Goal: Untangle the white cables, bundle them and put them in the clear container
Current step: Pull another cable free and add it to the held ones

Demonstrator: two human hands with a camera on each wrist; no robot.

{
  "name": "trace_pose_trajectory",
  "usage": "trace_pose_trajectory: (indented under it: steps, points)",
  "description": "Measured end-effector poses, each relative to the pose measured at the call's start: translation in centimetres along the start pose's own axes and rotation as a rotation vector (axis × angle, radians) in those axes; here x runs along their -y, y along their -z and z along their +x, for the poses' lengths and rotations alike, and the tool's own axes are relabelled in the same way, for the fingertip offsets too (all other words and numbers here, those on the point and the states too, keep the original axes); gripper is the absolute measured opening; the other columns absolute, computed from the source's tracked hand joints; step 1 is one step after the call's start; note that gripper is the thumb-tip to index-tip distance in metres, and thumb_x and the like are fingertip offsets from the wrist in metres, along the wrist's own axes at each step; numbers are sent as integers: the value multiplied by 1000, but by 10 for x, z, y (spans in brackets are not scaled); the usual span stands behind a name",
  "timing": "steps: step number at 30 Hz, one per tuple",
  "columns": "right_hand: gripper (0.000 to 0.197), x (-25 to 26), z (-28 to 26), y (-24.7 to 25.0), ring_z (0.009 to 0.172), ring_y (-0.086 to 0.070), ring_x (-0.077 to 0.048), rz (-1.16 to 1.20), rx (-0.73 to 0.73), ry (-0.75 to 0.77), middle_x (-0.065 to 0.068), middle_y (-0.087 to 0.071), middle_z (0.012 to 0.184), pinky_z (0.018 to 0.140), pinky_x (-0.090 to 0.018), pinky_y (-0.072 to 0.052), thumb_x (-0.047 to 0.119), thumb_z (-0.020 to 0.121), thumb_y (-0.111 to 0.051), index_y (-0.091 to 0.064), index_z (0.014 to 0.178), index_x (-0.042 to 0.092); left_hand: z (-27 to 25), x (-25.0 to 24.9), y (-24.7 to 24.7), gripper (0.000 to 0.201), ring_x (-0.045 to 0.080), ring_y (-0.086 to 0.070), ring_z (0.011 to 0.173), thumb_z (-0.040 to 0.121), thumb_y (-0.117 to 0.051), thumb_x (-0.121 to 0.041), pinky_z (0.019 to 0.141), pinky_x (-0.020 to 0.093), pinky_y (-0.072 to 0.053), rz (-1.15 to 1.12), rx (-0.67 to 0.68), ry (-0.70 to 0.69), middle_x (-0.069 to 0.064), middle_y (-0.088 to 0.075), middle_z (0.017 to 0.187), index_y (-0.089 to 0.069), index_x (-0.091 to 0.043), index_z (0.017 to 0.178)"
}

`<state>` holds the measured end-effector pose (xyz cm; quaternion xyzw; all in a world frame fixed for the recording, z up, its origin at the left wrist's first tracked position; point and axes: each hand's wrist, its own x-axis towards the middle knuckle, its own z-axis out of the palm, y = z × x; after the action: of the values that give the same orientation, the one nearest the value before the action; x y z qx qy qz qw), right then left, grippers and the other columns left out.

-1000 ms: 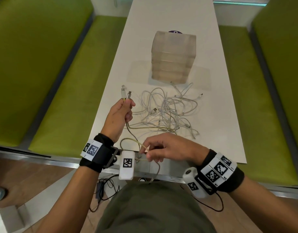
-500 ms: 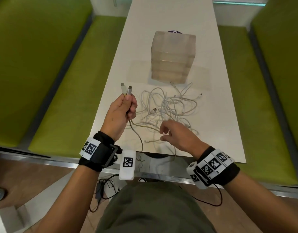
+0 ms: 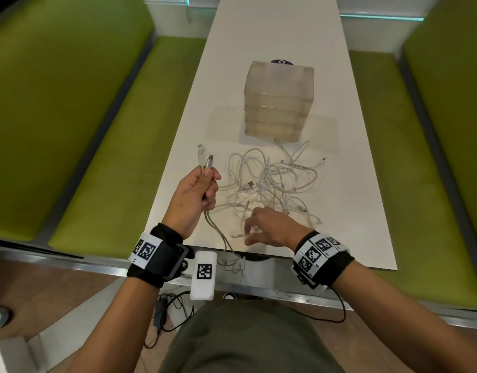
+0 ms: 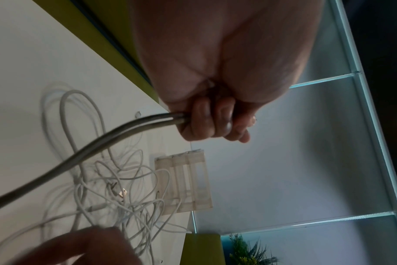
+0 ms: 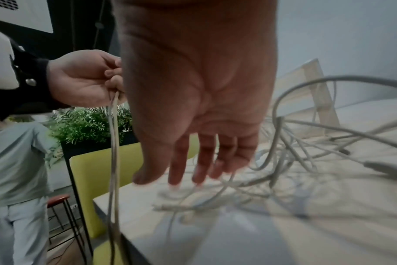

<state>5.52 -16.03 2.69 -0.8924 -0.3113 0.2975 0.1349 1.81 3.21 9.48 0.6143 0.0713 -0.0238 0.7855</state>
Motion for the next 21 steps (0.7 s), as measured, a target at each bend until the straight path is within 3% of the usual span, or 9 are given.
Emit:
trace_pose_trajectory:
  steps: [3, 6, 10, 13, 16, 19, 21]
  points:
    - [17, 3, 0, -5, 90, -46, -15, 55, -148, 146, 0, -53, 97, 71, -32, -42, 26, 84, -67, -58, 94, 16, -1, 0, 5, 28, 4, -25, 44, 103, -34, -21, 45, 17, -24, 19, -13, -9, -8, -38, 56, -53, -12, 85]
    - [9, 3, 1, -12, 92, -52, -19, -36, -24, 202, -2, -54, 100, 73, -37, -48, 12, 85, -61, -64, 93, 15, -2, 2, 8, 27, 5, -25, 44, 103, -34, -21, 45, 18, -22, 40, -21, 4, -8, -38, 56, -53, -11, 86]
    - [22, -8, 10, -21, 103, -49, -23, -99, -94, 104, -5, -49, 115, 81, -37, -46, 10, 86, -62, -62, 107, 16, -2, 6, 7, 26, 6, -25, 44, 103, -34, -20, 46, 18, -23, 64, -23, 19, -9, -38, 56, -53, -11, 88]
    - [20, -11, 15, -21, 98, -54, -29, -124, -168, 41, -10, -52, 111, 75, -38, -46, 8, 90, -57, -59, 109, 11, -2, 9, 3, 26, 6, -25, 46, 103, -35, -21, 47, 18, -26, 65, -31, 25, -8, -39, 56, -54, -11, 89]
    - [18, -10, 17, -19, 93, -57, -33, -105, -146, -47, -15, -54, 107, 72, -37, -43, 5, 90, -52, -54, 108, 4, 0, 13, 0, 22, 8, -26, 49, 103, -37, -18, 49, 19, -27, 50, -42, 53, -6, -38, 60, -57, -9, 98]
    - [22, -9, 15, -13, 96, -57, -33, -59, -119, -116, -15, -56, 109, 76, -38, -45, 5, 92, -47, -52, 113, 7, 2, 19, 1, 21, 8, -31, 54, 102, -37, -11, 52, 20, -28, -4, -46, 105, -2, -43, 66, -58, -7, 101]
    - [24, -5, 10, -1, 94, -57, -26, 99, -193, -125, -10, -60, 107, 74, -33, -45, 8, 93, -48, -54, 116, 10, 4, 25, 1, 24, 7, -36, 55, 102, -36, -9, 52, 18, -31, 7, -58, 122, 0, -51, 70, -59, -6, 97]
